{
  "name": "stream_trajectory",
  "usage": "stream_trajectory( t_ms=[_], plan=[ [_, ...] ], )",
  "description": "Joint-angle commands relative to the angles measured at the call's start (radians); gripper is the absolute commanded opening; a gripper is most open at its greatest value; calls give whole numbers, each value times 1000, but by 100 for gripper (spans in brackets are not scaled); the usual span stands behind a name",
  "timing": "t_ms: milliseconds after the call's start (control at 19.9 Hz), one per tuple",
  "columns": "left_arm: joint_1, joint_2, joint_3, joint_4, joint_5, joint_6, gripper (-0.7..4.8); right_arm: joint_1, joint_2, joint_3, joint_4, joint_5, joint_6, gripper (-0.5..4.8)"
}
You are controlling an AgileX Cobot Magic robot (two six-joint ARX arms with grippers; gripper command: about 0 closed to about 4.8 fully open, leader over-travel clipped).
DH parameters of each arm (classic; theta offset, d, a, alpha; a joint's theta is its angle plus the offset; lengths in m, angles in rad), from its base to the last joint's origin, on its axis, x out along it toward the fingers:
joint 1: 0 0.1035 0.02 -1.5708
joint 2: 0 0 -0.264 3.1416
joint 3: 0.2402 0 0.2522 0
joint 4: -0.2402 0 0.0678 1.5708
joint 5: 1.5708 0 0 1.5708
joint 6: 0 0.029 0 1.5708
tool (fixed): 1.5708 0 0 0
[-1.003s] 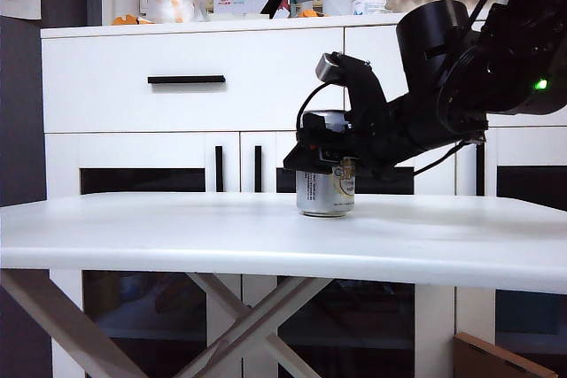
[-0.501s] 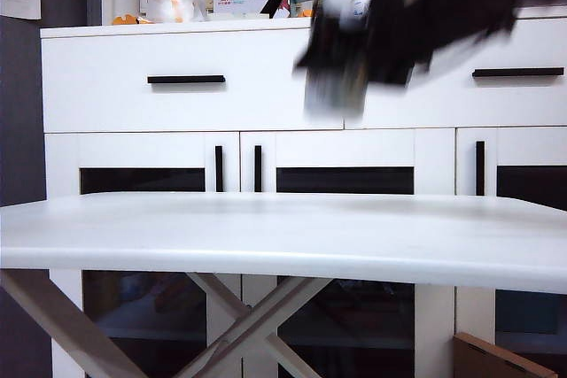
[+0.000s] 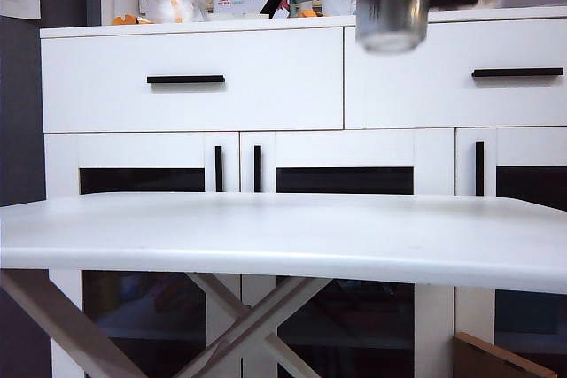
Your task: Pick up a can of beer from the white table, open the left drawer, place the beer inside the drawer, and finally close the drawer.
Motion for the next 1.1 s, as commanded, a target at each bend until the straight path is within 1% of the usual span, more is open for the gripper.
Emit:
stream_trajectory(
  t_ms=[50,100,150,251,351,401,451,501,602,652,702,752,802,852,902,1003,1103],
  plan=[
    [60,74,3,176,27,-135,-5,1,-39,11,48,-1,2,-5],
    [77,110,3,240,29,-195,-5,1,-44,11,47,-1,2,-5],
    [91,136,3,288,27,-236,-5,1,-45,11,48,-1,2,-5],
    [142,219,3,450,21,-385,-5,2,-45,11,46,-5,2,-5],
    [172,311,3,625,18,-552,-5,2,-45,11,51,-5,2,-5],
    [185,359,3,706,-8,-647,-5,2,-48,12,53,-5,2,-5],
    [193,393,3,753,-40,-704,-5,2,-48,17,51,-5,2,-5],
    [200,442,3,804,-100,-767,-5,2,-48,30,34,-5,1,-5],
    [201,504,4,820,-190,-810,-4,2,-48,44,25,-4,-13,-5],
    [209,528,5,820,-206,-827,8,2,-48,49,25,-4,-29,-5],
    [217,563,12,821,-203,-855,73,2,-49,49,30,-4,-32,-5],
    [221,589,24,821,-186,-885,162,2,-49,49,29,-5,-32,-5],
    [225,620,45,823,-175,-922,295,2,-49,49,28,-5,-32,-5],
    [230,647,69,824,-170,-937,393,2,-49,49,28,-5,-32,-5],
    [232,674,105,824,-158,-937,455,2,-49,49,28,-5,-32,-5],
    [235,731,193,817,-130,-937,460,2,-49,49,28,-5,-32,-5],
    [236,785,306,756,-125,-935,460,1,-49,49,28,-4,-32,-5]
  ],
)
